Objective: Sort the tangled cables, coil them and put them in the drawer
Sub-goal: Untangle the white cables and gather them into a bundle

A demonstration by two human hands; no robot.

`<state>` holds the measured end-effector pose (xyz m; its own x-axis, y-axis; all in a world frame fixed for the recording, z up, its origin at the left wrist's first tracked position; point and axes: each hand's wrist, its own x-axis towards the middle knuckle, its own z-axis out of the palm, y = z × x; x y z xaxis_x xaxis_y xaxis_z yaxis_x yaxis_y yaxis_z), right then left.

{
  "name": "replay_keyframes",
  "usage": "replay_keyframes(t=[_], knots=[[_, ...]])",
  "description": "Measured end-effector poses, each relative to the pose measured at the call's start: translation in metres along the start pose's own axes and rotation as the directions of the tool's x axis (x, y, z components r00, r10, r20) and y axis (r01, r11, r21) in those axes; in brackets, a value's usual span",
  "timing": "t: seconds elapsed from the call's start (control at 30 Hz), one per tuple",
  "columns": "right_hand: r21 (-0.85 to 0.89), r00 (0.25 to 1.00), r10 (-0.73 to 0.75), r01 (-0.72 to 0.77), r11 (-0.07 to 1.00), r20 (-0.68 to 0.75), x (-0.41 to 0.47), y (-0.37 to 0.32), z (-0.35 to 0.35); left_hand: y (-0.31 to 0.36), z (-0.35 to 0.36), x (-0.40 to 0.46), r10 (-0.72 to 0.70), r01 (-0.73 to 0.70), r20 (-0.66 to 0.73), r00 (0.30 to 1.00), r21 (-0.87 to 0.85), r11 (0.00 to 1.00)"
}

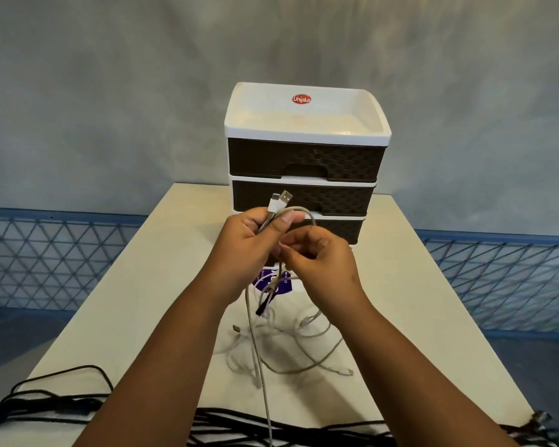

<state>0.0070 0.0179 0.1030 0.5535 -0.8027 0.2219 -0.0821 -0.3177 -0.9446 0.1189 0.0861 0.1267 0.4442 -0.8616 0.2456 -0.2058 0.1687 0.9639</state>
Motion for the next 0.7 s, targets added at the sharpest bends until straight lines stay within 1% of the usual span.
replay_keyframes(t=[0.07,0.13,0.2,0.27,0.37,0.43,0.5,0.57,0.63,0.7], knots=[[0.009,1.0,-0.002,0.002,1.0,0.02,0.002,0.002,0.001,-0.004,-0.004,-0.001,-0.031,0.031,-0.009,0.999,-0.036,0.999],[0.063,1.0,-0.006,0.006,0.998,0.002,0.005,0.005,0.0,-0.018,-0.009,0.0,-0.074,0.075,0.021,0.997,-0.031,0.997],[0.115,0.999,0.001,0.003,0.993,-0.039,0.009,0.004,-0.003,-0.032,-0.015,-0.001,-0.14,0.136,0.074,0.987,0.05,0.989],[0.158,0.997,0.023,-0.011,0.987,-0.077,0.013,0.0,-0.007,-0.048,-0.018,-0.001,-0.21,0.19,0.109,0.972,0.172,0.967],[0.206,0.989,0.026,0.004,0.979,-0.146,0.017,-0.009,-0.013,-0.068,-0.017,0.001,-0.231,0.198,0.061,0.971,0.333,0.922],[0.256,0.975,0.056,0.0,0.967,-0.214,0.02,-0.016,-0.019,-0.08,-0.019,0.003,-0.248,0.213,0.028,0.968,0.421,0.882],[0.33,0.963,0.12,-0.036,0.943,-0.24,0.021,-0.019,-0.026,-0.088,-0.022,0.004,-0.265,0.232,0.018,0.964,0.427,0.874],[0.394,0.957,0.174,-0.07,0.916,-0.234,0.02,-0.022,-0.03,-0.092,-0.023,0.004,-0.253,0.225,0.015,0.967,0.403,0.887],[0.462,0.955,0.192,-0.068,0.884,-0.228,0.017,-0.023,-0.03,-0.092,-0.023,0.004,-0.235,0.21,0.017,0.972,0.386,0.898],[0.49,0.954,0.182,-0.043,0.871,-0.239,0.014,-0.024,-0.027,-0.089,-0.021,0.004,-0.198,0.171,0.042,0.979,0.351,0.92]])
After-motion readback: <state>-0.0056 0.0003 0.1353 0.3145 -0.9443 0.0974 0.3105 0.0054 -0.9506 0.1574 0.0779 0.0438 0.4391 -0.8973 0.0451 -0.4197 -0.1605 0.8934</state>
